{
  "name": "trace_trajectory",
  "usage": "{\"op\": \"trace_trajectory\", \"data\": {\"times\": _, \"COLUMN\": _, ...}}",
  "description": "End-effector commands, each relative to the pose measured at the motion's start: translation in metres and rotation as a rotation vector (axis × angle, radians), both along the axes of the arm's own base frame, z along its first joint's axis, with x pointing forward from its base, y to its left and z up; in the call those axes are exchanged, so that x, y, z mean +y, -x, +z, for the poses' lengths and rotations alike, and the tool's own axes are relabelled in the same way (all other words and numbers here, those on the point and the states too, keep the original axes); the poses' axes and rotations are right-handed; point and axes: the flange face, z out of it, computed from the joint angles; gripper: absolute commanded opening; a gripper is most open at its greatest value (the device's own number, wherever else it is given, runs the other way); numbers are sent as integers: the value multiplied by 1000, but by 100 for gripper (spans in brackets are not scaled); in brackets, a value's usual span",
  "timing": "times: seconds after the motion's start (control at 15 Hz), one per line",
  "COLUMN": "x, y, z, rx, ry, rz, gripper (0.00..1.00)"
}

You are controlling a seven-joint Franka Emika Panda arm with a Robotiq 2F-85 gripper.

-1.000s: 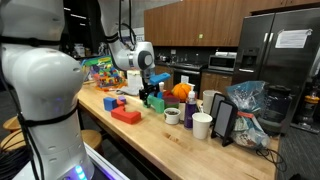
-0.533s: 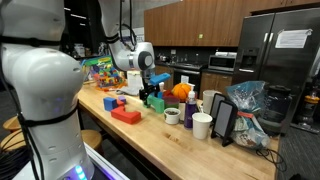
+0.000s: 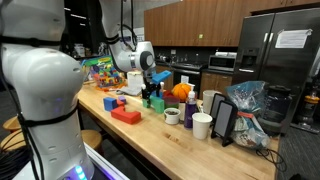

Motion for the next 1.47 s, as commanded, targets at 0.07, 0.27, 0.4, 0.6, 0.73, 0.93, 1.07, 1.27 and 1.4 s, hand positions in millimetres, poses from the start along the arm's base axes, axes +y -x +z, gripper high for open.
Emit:
{"op": "trace_trajectory", "data": {"times": 0.07, "x": -9, "y": -3, "z": 1, "rx": -32, "ry": 23, "rz": 28, "gripper": 100}}
{"op": "trace_trajectory", "data": {"times": 0.27, "x": 53, "y": 29, "z": 64, "rx": -48, "ry": 72, "rz": 64, "gripper": 100}}
{"op": "trace_trajectory", "data": {"times": 0.4, "x": 84, "y": 39, "z": 89, "rx": -66, "ry": 85, "rz": 90, "gripper": 100}}
{"op": "trace_trajectory", "data": {"times": 0.6, "x": 125, "y": 60, "z": 121, "rx": -85, "ry": 102, "rz": 128, "gripper": 100}}
{"op": "trace_trajectory", "data": {"times": 0.73, "x": 138, "y": 71, "z": 133, "rx": -89, "ry": 122, "rz": 144, "gripper": 100}}
{"op": "trace_trajectory", "data": {"times": 0.93, "x": 139, "y": 82, "z": 138, "rx": -50, "ry": 190, "rz": 124, "gripper": 100}}
{"op": "trace_trajectory", "data": {"times": 1.07, "x": 131, "y": 86, "z": 133, "rx": -12, "ry": 234, "rz": 88, "gripper": 100}}
{"op": "trace_trajectory", "data": {"times": 1.27, "x": 134, "y": 81, "z": 128, "rx": -7, "ry": 231, "rz": 79, "gripper": 100}}
{"op": "trace_trajectory", "data": {"times": 1.4, "x": 132, "y": 82, "z": 125, "rx": -5, "ry": 237, "rz": 65, "gripper": 100}}
